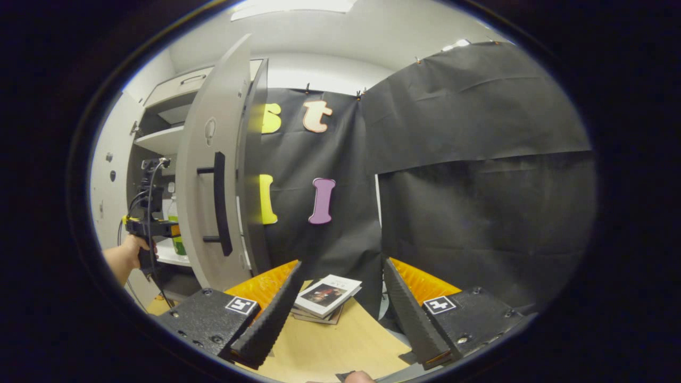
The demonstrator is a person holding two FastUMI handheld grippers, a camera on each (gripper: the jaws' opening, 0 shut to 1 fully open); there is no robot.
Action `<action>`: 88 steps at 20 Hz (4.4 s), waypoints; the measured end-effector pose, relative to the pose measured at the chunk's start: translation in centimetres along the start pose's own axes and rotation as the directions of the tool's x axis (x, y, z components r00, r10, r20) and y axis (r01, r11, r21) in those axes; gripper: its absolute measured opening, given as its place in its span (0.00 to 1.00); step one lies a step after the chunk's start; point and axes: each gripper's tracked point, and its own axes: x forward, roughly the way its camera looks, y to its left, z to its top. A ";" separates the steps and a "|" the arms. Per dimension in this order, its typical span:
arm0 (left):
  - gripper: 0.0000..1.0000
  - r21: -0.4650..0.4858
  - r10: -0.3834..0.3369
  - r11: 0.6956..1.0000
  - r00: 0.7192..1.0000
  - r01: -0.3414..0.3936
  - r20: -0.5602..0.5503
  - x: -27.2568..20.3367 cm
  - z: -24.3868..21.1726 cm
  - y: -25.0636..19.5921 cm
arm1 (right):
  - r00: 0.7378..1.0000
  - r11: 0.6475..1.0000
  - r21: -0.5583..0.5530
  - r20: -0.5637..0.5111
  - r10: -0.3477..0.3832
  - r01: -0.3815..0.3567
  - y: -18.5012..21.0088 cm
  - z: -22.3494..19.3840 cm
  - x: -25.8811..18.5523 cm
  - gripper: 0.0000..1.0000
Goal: Grasp the bottle in the cabinet with the left hand and place it on the coaster, then close the right door with the right hand and the left door with the left hand.
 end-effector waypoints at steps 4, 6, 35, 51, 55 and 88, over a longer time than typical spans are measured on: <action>0.71 0.009 0.007 1.000 0.999 -0.007 0.032 -4.2 0.1 0.0 | 1.000 1.000 -0.005 -0.002 0.021 -0.021 0.2 -0.1 -0.3 0.99; 0.67 0.006 0.011 1.000 0.999 -0.011 0.044 -6.2 -0.1 0.2 | 0.999 0.999 -0.007 -0.010 0.037 -0.037 0.5 -0.1 -0.6 0.99; 0.72 -0.059 0.115 0.992 0.991 -0.111 0.063 -22.8 -13.4 0.2 | 0.997 0.991 -0.110 -0.003 0.078 -0.078 5.2 -2.1 -3.7 0.99; 0.71 -0.007 0.058 0.998 0.993 -0.059 -0.101 -25.9 -28.6 -2.4 | 0.991 0.988 -0.113 -0.094 0.096 -0.106 9.1 -4.3 -4.4 0.99; 0.72 -0.016 0.037 0.999 0.990 -0.040 -0.138 -26.2 -31.8 -3.0 | 0.991 0.987 -0.124 -0.102 0.091 -0.103 9.4 -4.2 -4.7 0.99; 0.88 -0.020 0.059 0.998 0.976 -0.065 -0.209 -28.6 -28.8 -1.6 | 0.983 0.977 -0.107 -0.052 0.178 -0.183 8.9 -2.3 -3.2 0.99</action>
